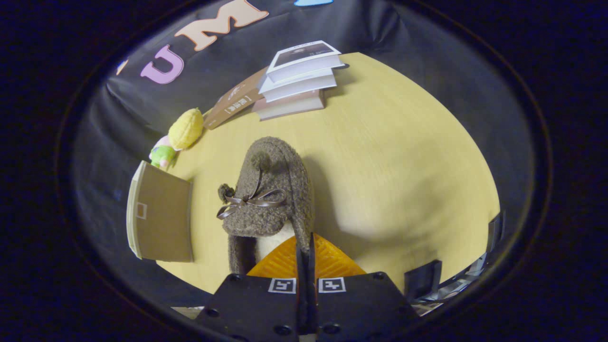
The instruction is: Open the storage box then place both shoes into the box .Put the left shoe in first, then the right shoe, with the right side of both shoes facing outward in a uniform manner.
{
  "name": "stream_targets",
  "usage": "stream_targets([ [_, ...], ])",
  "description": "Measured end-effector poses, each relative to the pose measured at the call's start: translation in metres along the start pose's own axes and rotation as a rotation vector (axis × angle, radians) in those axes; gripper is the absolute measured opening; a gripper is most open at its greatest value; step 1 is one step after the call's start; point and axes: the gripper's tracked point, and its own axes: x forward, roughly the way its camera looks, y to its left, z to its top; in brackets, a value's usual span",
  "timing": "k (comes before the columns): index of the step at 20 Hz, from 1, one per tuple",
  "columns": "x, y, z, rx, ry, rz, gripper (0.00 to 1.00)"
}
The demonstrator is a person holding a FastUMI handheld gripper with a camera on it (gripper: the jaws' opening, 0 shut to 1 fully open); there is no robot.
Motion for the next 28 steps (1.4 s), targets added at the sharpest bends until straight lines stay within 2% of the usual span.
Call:
stream_targets([
  [10,-0.026,0.104,0.005,0.010,-0.039,0.054,0.03],
  [24,-0.059,0.304,0.004,-0.046,-0.113,0.258,0.03],
  [28,-0.048,0.347,-0.008,-0.068,-0.109,0.277,0.03],
])
